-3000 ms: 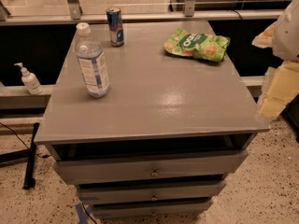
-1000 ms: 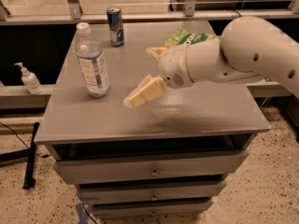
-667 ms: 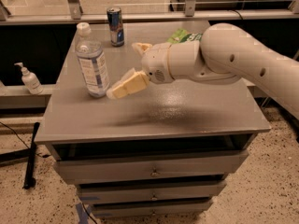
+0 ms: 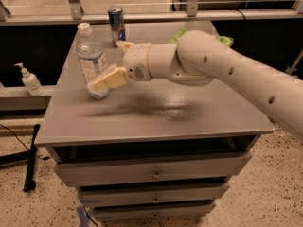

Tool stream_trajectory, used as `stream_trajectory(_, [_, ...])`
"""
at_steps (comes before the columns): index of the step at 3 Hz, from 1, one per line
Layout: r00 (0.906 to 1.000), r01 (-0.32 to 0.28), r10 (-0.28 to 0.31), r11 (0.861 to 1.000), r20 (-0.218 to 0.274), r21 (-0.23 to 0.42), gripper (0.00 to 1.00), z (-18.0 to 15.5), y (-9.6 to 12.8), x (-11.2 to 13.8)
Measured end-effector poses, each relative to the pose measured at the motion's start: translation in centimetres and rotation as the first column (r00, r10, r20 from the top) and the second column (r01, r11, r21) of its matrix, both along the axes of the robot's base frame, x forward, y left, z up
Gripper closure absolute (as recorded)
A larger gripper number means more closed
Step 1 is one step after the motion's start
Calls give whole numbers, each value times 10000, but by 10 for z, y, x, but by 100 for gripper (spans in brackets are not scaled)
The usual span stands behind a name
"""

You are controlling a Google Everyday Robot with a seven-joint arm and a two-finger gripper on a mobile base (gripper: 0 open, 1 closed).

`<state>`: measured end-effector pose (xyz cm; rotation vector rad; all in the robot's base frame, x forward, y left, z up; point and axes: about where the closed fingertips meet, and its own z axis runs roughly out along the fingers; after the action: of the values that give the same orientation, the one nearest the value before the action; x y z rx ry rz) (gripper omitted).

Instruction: Move blue plastic bottle near green rice chip bag

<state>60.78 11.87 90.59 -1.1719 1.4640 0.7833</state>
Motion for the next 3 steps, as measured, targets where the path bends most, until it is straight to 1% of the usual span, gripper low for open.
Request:
stream_trajectory(1, [9997,-242,243,9994,-26,236,17,5,24,1])
stream_trajectory(2, [9994,-295,299,9993,-173,229,41,6,30,1])
stream_trajectory(3, [9994,-227,228,9997,-247,59,64,8,23,1])
